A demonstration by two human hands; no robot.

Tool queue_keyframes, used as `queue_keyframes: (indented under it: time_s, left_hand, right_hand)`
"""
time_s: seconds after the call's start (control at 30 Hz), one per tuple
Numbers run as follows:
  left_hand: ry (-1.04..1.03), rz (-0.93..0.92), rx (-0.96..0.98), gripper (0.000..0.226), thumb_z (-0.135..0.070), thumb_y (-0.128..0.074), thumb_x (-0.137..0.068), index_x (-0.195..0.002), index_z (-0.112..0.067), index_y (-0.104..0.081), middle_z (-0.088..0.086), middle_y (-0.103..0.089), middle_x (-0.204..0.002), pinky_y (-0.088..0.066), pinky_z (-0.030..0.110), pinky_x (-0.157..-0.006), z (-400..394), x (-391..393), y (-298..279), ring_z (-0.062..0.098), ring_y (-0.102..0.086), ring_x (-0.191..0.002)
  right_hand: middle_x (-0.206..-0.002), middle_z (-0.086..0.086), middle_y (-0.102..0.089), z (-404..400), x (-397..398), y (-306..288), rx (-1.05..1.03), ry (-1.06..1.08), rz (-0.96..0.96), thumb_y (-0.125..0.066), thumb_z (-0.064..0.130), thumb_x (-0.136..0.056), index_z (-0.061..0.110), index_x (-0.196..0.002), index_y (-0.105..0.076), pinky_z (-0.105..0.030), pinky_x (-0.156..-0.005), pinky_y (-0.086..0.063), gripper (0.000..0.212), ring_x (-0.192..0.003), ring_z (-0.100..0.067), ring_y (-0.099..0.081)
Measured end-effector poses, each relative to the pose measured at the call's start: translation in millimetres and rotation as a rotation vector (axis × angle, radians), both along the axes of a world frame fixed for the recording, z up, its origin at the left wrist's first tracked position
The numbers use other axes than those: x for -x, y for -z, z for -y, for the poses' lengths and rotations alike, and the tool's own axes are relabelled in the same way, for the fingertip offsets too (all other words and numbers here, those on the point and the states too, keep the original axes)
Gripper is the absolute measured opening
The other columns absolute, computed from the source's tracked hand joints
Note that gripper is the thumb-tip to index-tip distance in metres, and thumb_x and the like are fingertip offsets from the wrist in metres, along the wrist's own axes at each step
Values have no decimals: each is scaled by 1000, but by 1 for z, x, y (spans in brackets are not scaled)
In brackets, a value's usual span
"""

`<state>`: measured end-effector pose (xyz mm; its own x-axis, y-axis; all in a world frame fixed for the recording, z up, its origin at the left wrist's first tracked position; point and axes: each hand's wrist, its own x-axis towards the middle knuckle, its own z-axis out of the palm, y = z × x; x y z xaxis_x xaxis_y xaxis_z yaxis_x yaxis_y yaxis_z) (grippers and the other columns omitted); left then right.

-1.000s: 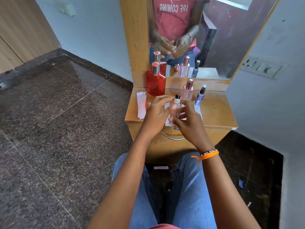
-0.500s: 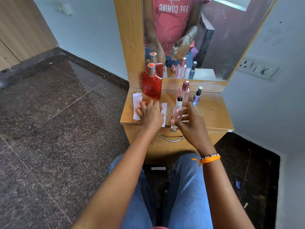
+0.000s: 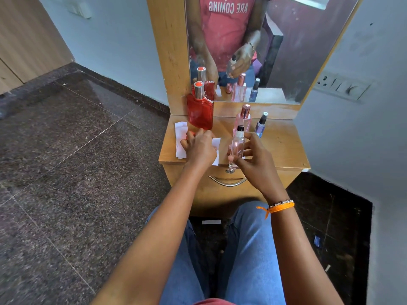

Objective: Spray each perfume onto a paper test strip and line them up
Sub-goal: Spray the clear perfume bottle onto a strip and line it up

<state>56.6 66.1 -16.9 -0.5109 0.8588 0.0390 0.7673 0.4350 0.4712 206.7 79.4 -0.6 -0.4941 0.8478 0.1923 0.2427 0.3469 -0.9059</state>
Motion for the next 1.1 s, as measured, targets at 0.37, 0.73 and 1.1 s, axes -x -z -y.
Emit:
queue_keyframes:
  time_s: [0.37, 0.73, 1.1]
  left_hand:
    - [-87, 397, -202, 29, -18, -72, -77, -102, -14, -58, -2, -67, -87, -50, 36, -80, 30, 1, -17, 20, -63, -91]
    - [-4, 536, -337, 32, -22, -50, -93, -63, -13, -49, -7, -41, -54, -27, 29, -53, 50, -19, -27, 8, -35, -54]
    - [0, 646, -397, 14, -14, -62, -86, -97, -18, -70, -9, -68, -87, -47, 20, -74, 53, -16, -30, 3, -61, -83]
  right_hand:
    - [-102, -7, -60, 5, -1, 2, 404, -101, -206, -49, 32, -88, 28, -119, -50, -42, -93, -46, 31, -94, -17, -57]
    - [-80, -12, -47, 9, -4, -7, 729, -318, -698, -43, 21, -92, 16, -116, -44, -21, -50, -38, 25, -56, -12, -47]
    - [-79, -8, -57, 6, -13, 1, 903, -497, -933, -57, 27, -88, 16, -114, -44, -17, -45, -44, 31, -58, -12, -53]
